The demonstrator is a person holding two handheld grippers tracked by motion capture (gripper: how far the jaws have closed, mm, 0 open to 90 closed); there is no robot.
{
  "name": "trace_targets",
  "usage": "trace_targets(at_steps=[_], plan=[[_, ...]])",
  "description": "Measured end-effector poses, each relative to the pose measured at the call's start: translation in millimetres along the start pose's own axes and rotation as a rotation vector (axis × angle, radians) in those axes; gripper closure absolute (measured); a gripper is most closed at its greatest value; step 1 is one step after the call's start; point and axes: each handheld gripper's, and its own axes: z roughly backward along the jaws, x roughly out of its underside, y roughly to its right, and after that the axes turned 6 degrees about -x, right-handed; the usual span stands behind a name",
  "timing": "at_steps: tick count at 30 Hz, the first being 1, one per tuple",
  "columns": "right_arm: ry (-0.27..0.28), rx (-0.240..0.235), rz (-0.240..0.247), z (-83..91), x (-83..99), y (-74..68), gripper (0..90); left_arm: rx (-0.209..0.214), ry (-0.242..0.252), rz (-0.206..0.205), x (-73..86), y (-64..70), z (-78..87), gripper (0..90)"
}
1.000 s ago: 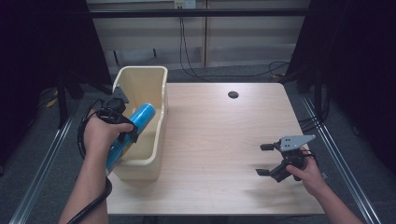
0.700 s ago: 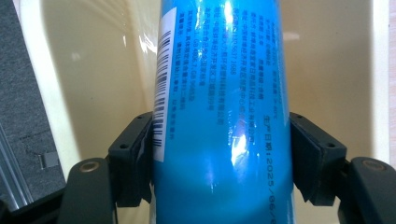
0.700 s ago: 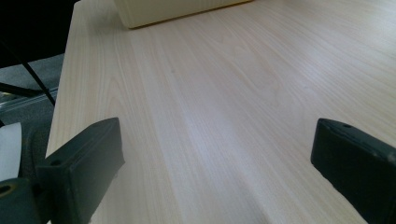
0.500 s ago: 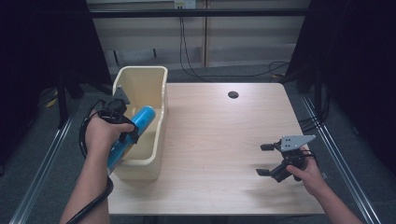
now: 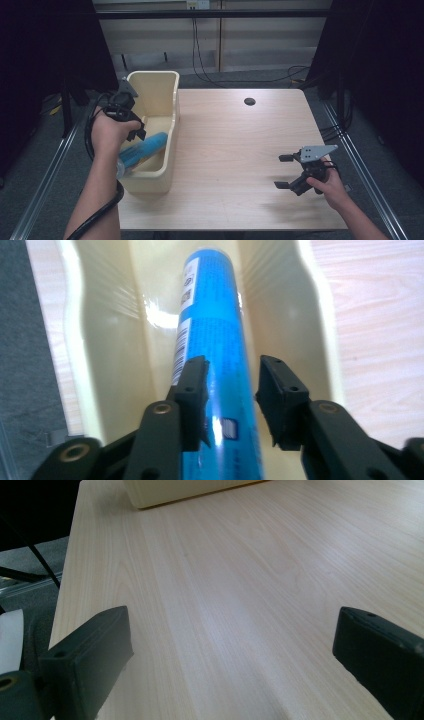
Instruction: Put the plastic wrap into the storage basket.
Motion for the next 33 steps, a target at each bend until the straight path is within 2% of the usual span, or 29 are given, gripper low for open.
trace_targets(at_steps=[1,2,4,5,6,7,8,13,18,23,25,33], plan=[[0.001,-0.003,0.003,0.0,0.1,0.0,2.3,0.000,0.000,0.000,0.0,0.0,0.0,58.5],[0.002,-0.005,0.001,0.3,0.0,-0.5,2.4,-0.036,0.003,-0.016,-1.4,0.8,5.2,58.5],[0.001,-0.002,0.002,0.6,-0.1,-0.9,2.4,-0.003,0.010,-0.009,-3.1,0.7,12.5,58.4],[-0.001,0.002,0.004,1.1,-0.3,-1.4,2.4,-0.003,0.019,-0.007,-3.4,1.6,14.8,57.1],[0.001,-0.001,0.006,1.7,-0.2,-2.0,2.4,0.004,0.029,-0.009,-4.1,3.5,16.9,51.3],[0.001,-0.001,0.006,1.7,-0.2,-2.0,2.4,0.004,0.029,-0.009,-4.1,3.5,16.9,50.6],[0.001,0.002,0.009,2.2,0.1,-2.2,2.4,0.021,0.037,-0.005,-4.7,5.5,16.5,48.7],[0.000,0.006,0.005,3.2,0.9,-2.5,2.4,0.033,0.037,-0.015,-7.1,8.5,13.5,41.4],[0.000,0.013,0.000,4.2,1.6,-2.7,2.4,0.068,0.038,-0.025,-8.9,13.5,7.8,35.1],[0.001,0.013,-0.002,4.6,1.7,-3.2,2.4,0.070,0.037,-0.025,-9.3,16.2,7.2,29.5],[0.003,0.015,-0.002,4.6,1.7,-2.7,2.4,0.073,0.036,-0.030,-10.7,18.9,7.6,23.1],[0.003,0.014,-0.006,4.2,2.1,-2.0,2.4,0.106,0.052,-0.067,-14.1,29.9,3.7,14.6]])
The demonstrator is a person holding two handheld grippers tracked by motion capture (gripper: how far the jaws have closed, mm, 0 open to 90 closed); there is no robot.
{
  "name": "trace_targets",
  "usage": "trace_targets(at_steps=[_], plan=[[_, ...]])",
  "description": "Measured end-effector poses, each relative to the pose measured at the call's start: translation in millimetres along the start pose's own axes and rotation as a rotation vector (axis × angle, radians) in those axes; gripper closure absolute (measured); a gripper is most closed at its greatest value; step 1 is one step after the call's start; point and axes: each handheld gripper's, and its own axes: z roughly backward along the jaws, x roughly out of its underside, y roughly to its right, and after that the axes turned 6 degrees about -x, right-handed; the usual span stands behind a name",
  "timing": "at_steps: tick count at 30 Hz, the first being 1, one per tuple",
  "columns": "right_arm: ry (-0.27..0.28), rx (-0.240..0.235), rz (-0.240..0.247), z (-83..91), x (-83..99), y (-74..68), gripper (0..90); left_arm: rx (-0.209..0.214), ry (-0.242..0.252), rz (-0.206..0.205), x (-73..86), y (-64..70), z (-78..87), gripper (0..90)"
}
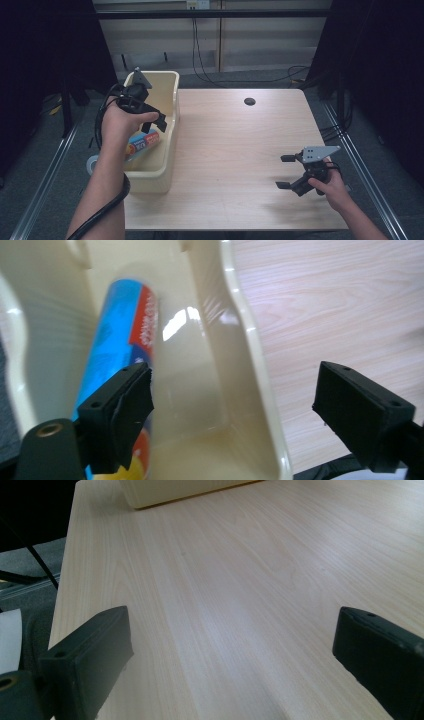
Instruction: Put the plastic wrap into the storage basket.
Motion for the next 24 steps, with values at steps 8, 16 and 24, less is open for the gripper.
trace_targets(at_steps=[8,16,24], plan=[[0.007,0.003,0.002,2.7,-0.7,-1.5,2.4,0.044,0.034,-0.065,-0.8,21.9,-10.0,10.4],[0.002,0.015,0.005,2.8,0.1,-1.7,2.4,0.089,0.082,-0.100,0.4,37.7,-18.3,8.8],[-0.003,0.016,0.002,1.9,0.3,-2.1,2.4,0.148,0.103,-0.123,2.8,47.9,-32.2,5.3]])
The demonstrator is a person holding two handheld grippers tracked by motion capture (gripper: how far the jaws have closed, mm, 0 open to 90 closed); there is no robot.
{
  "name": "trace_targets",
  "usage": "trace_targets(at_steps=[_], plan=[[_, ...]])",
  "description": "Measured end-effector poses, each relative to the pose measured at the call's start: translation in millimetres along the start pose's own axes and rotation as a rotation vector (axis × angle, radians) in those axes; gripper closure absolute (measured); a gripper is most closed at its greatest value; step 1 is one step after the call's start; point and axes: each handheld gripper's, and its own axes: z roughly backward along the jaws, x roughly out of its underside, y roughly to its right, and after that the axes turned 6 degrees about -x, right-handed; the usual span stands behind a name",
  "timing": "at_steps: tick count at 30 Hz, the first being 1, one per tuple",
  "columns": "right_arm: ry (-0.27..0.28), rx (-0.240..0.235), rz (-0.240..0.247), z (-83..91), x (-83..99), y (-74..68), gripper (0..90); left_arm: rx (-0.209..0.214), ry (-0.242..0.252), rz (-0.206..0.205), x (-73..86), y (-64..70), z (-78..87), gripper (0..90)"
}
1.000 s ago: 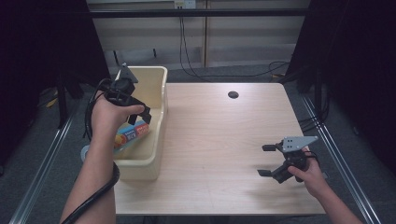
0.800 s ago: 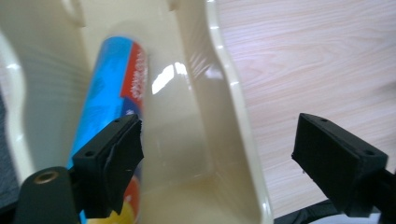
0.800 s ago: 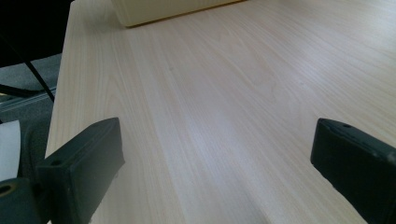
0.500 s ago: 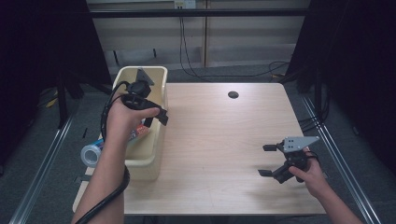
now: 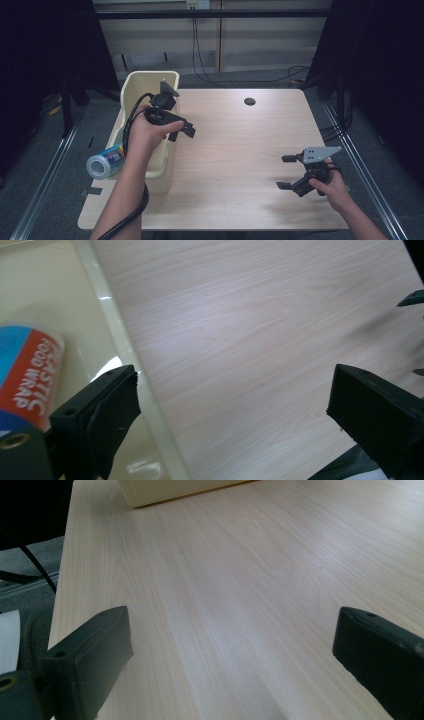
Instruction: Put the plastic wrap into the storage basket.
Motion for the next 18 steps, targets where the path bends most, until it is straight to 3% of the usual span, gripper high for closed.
trace_targets(at_steps=[3,18], plan=[[-0.001,0.001,0.000,0.4,0.2,0.2,2.4,0.023,0.008,-0.026,1.3,4.7,-7.3,4.3],[-0.008,0.005,0.002,-0.1,1.1,0.1,2.3,0.042,0.017,-0.071,8.3,23.1,-32.4,3.4]])
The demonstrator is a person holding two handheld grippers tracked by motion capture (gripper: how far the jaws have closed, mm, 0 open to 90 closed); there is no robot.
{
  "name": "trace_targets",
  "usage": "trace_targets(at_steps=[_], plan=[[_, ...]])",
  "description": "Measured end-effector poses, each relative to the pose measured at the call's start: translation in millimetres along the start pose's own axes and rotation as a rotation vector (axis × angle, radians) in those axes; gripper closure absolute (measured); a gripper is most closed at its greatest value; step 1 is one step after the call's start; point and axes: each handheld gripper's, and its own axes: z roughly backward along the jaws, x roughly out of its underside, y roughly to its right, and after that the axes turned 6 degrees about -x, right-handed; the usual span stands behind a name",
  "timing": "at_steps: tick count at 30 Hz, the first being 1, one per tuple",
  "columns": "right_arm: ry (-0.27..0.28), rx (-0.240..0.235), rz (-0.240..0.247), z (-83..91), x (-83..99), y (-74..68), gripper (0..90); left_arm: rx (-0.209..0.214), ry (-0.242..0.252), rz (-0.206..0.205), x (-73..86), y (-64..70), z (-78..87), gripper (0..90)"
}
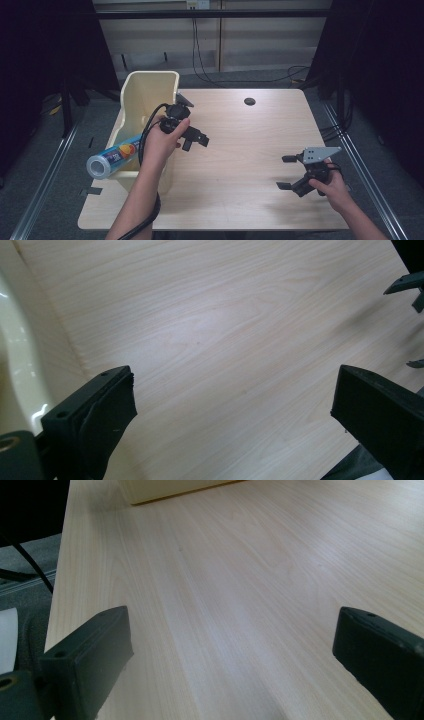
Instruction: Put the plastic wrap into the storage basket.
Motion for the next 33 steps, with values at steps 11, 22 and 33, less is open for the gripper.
trace_targets(at_steps=[11,22,33], plan=[[-0.006,0.007,-0.010,0.1,1.7,0.8,2.4,0.024,-0.002,-0.036,5.4,12.0,-23.0,3.4],[-0.007,0.010,-0.013,0.9,2.7,1.7,2.4,0.057,-0.002,-0.057,12.3,21.6,-42.5,3.4],[-0.007,0.013,-0.014,1.6,3.1,2.1,2.4,0.060,-0.006,-0.072,22.5,24.9,-61.1,3.6]])
